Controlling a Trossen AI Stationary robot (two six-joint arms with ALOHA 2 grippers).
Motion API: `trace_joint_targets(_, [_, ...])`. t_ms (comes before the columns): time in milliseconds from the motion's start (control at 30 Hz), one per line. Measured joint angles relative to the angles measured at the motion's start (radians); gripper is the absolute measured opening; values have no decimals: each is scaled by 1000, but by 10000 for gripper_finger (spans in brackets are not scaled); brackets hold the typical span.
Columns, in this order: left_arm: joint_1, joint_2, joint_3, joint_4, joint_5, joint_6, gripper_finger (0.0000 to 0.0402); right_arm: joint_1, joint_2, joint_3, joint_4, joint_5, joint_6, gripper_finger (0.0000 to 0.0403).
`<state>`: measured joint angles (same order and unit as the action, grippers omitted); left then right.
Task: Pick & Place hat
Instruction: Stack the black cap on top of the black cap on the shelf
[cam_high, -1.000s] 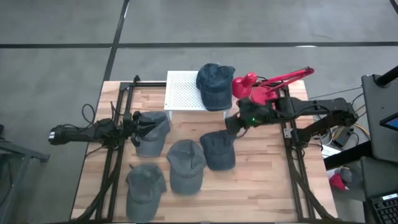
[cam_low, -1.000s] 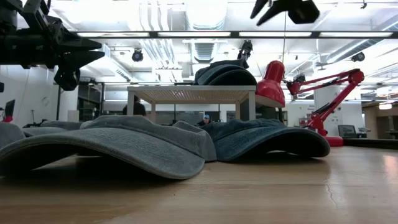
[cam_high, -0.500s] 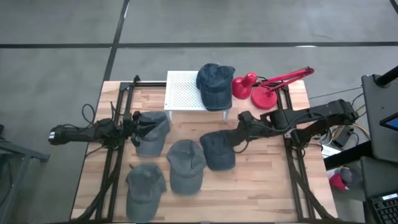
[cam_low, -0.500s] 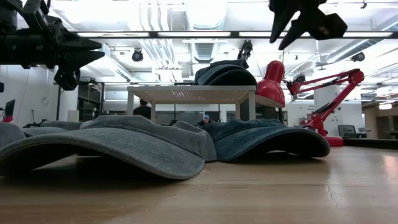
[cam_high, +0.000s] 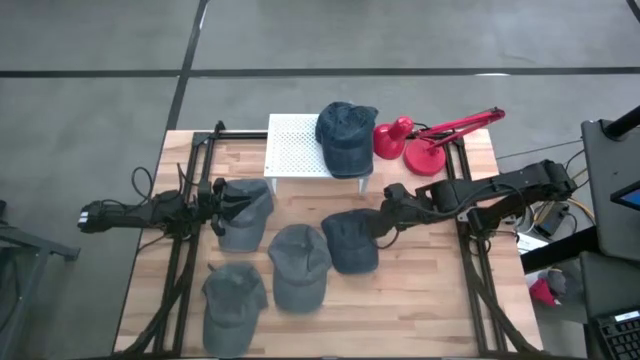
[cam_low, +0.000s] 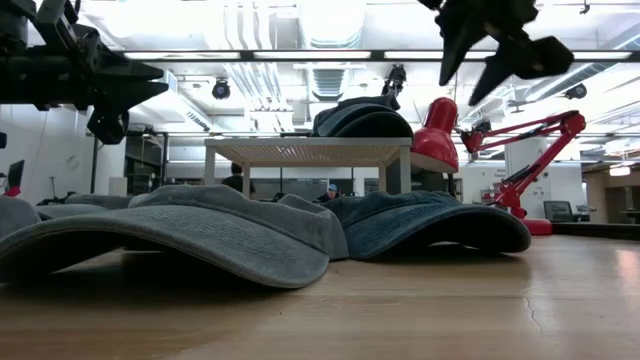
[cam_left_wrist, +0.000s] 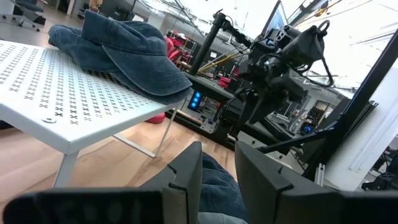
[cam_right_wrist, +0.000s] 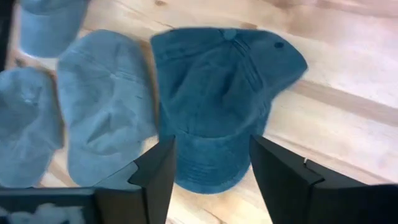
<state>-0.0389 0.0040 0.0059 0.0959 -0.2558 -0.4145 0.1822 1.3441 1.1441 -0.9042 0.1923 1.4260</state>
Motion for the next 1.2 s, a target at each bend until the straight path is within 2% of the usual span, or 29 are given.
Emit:
trace_joint_targets(367, [0,0,0,0,0,1,99,1,0,-83,38,-19,49,250])
trace_joint_targets(500, [0,0,0,0,0,50,99,1,0,-94,51,-18,49,259])
trace_joint_targets(800, [0,0,0,0,0,85,99,1,0,-137,78,-18,93,267])
trace_joint_targets(1200, [0,0,0,0,-6,155,99,0,0,-240,257,-6,80,267])
